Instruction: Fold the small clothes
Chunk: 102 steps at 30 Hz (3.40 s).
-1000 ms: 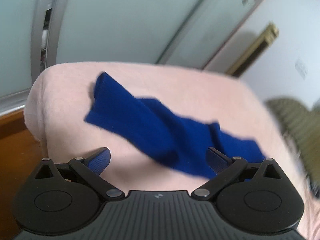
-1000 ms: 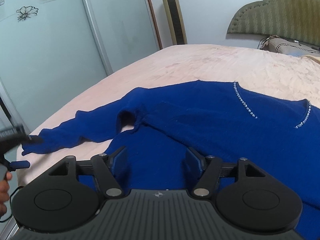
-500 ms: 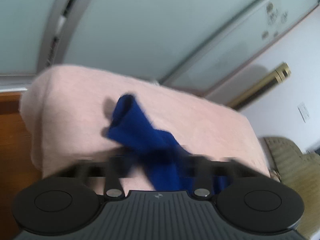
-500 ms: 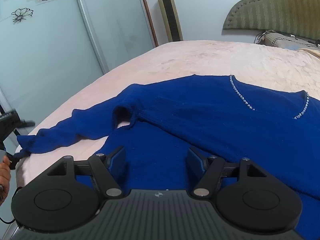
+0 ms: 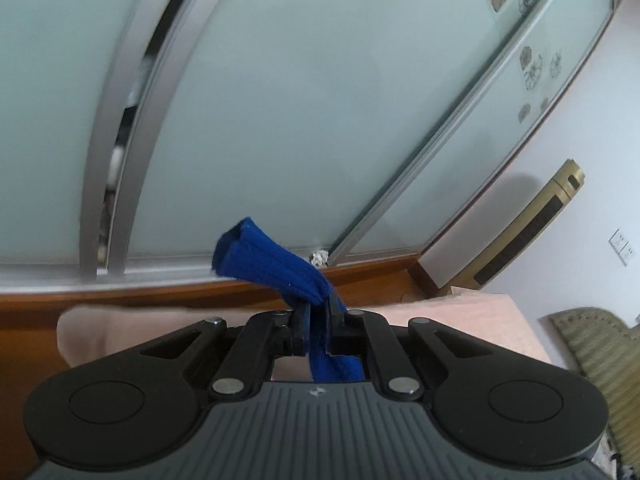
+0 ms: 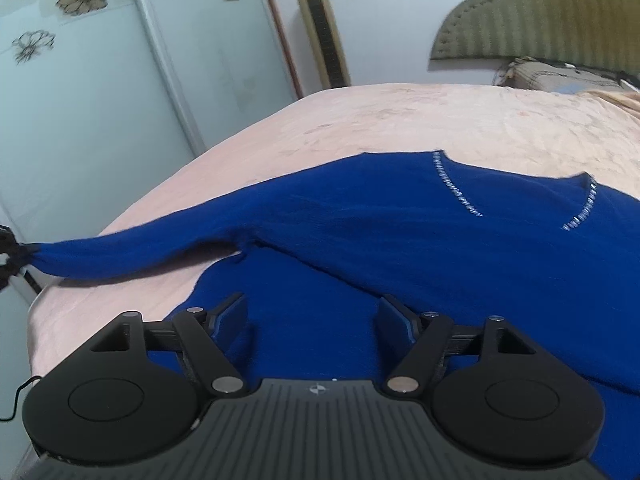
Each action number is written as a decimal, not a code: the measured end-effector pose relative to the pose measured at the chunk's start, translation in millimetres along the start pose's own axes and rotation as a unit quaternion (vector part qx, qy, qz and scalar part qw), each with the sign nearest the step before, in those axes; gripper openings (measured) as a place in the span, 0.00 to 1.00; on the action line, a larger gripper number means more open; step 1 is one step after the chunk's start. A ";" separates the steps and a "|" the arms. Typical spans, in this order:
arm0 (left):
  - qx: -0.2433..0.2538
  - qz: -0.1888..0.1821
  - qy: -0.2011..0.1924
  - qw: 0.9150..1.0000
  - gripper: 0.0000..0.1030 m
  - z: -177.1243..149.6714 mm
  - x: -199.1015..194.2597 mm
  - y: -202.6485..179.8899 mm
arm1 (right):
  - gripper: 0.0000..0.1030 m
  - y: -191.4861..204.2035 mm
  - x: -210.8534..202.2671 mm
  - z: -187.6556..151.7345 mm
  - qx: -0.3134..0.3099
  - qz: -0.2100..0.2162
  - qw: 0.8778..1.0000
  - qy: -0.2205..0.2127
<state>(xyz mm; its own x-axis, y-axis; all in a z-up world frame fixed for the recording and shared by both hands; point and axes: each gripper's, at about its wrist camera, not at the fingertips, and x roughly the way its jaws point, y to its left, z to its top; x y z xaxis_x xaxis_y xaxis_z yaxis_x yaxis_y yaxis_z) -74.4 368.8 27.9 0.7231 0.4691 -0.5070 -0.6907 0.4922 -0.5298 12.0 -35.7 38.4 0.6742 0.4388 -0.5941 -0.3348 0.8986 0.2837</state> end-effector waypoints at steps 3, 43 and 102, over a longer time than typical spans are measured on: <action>0.045 -0.020 -0.005 0.999 0.06 -3.9 5.0 -38.7 | 0.73 -9.2 -4.2 -1.1 0.013 -0.007 1.000 -0.004; 0.435 -0.184 0.169 0.865 0.97 -200.8 27.3 -226.6 | 0.77 -116.3 2.2 17.7 0.186 0.001 0.981 -0.047; 0.519 -0.159 0.107 0.833 1.00 -231.3 24.5 -255.5 | 0.10 -240.8 -74.8 -18.1 0.290 -0.172 0.927 -0.162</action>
<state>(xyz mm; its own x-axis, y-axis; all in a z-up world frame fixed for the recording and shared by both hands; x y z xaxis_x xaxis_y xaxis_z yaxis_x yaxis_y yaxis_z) 119.6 85.0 -6.4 0.7754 0.1067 -0.6224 -0.0102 0.9876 0.1566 30.2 -285.0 0.9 0.8689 0.0196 -0.4945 0.2845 0.7978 0.5315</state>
